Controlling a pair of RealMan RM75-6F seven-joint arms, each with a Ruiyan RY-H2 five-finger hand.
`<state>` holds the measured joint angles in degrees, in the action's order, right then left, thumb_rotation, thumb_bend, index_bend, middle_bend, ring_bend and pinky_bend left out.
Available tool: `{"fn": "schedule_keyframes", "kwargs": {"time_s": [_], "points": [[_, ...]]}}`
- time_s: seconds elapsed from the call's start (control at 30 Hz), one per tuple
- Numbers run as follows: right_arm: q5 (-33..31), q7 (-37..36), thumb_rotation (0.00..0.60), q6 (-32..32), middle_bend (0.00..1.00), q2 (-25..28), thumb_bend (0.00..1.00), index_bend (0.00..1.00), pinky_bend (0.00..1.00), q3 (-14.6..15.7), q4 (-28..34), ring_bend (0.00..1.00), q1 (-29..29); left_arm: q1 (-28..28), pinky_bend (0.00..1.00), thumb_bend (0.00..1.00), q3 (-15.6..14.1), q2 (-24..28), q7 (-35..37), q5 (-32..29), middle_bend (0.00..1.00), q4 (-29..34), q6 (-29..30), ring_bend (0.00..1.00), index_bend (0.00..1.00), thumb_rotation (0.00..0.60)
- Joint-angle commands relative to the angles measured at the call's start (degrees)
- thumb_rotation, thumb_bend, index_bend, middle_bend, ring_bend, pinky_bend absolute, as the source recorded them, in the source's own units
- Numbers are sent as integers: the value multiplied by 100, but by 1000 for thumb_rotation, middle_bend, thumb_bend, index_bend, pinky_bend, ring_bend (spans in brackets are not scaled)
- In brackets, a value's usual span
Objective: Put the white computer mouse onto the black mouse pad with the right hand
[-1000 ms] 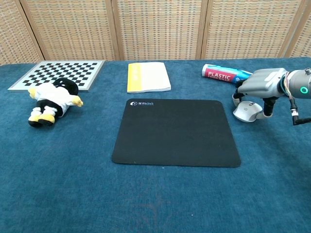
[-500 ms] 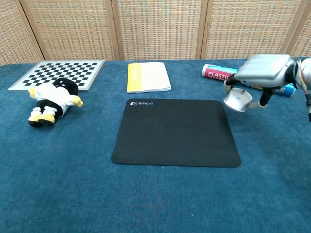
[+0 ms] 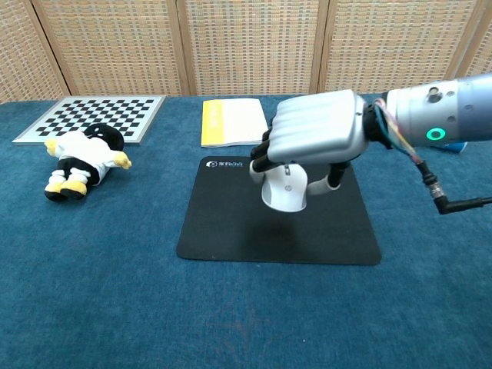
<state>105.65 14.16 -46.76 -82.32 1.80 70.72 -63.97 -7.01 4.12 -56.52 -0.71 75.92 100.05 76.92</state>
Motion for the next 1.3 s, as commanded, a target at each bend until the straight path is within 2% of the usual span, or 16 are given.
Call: {"fn": "schedule_keyframes", "kwargs": {"time_s": [0.03,0.27,0.4,0.63,0.8,0.87,0.9,0.93,0.97,1.0,1.03,1.1,1.3], "points": [[7,566,600,566,505,-390,811,592,424,-186,26,389,-378,-15,0,17,-22,11,64,17,0,-40,-54,0,0,600],[8,857,600,939,501,-843,847,593,424,-280,-580,389,-749,-73,0,17,-36,47,262,21,0,-142,-204,0,0,600],[1,717,600,1019,506,-1013,852,593,424,-235,-968,389,-879,-95,0,17,-21,66,343,-39,0,-188,-270,0,0,600],[188,233,600,942,502,-1289,858,593,424,134,-1621,388,-1016,-143,0,17,40,93,457,-215,0,-258,-391,0,0,600],[363,-101,600,763,415,-1512,852,569,424,378,-2071,313,-1105,-179,0,18,39,112,510,-264,0,-276,-493,0,0,600],[467,-122,600,701,306,-1568,745,438,421,508,-2256,221,-1126,-193,0,17,38,110,516,-274,0,-291,-522,0,0,600],[476,-79,600,671,193,-1591,596,296,387,521,-2331,135,-1116,-200,0,17,36,111,518,-278,0,-299,-538,0,0,600],[378,22,600,705,122,-1615,466,193,334,463,-2404,83,-1065,-210,0,17,29,114,518,-282,0,-306,-568,0,0,600],[270,83,600,728,38,-1619,265,74,219,391,-2373,24,-1015,-218,0,15,24,116,523,-286,0,-311,-591,0,0,600],[211,147,600,717,2,-1601,117,13,102,347,-2312,0,-987,-223,0,15,23,120,529,-289,0,-313,-603,0,0,600],[190,267,600,620,0,-1535,40,0,33,293,-2237,0,-970,-230,0,14,22,125,532,-285,0,-315,-612,0,0,600],[150,384,600,538,0,-1392,0,0,0,239,-2070,0,-951,-225,0,13,24,135,554,-273,0,-309,-596,0,0,600],[92,858,600,359,0,-638,0,0,0,162,-1171,0,-877,-166,0,13,-1,177,625,-131,0,-260,-445,0,0,600]]}}
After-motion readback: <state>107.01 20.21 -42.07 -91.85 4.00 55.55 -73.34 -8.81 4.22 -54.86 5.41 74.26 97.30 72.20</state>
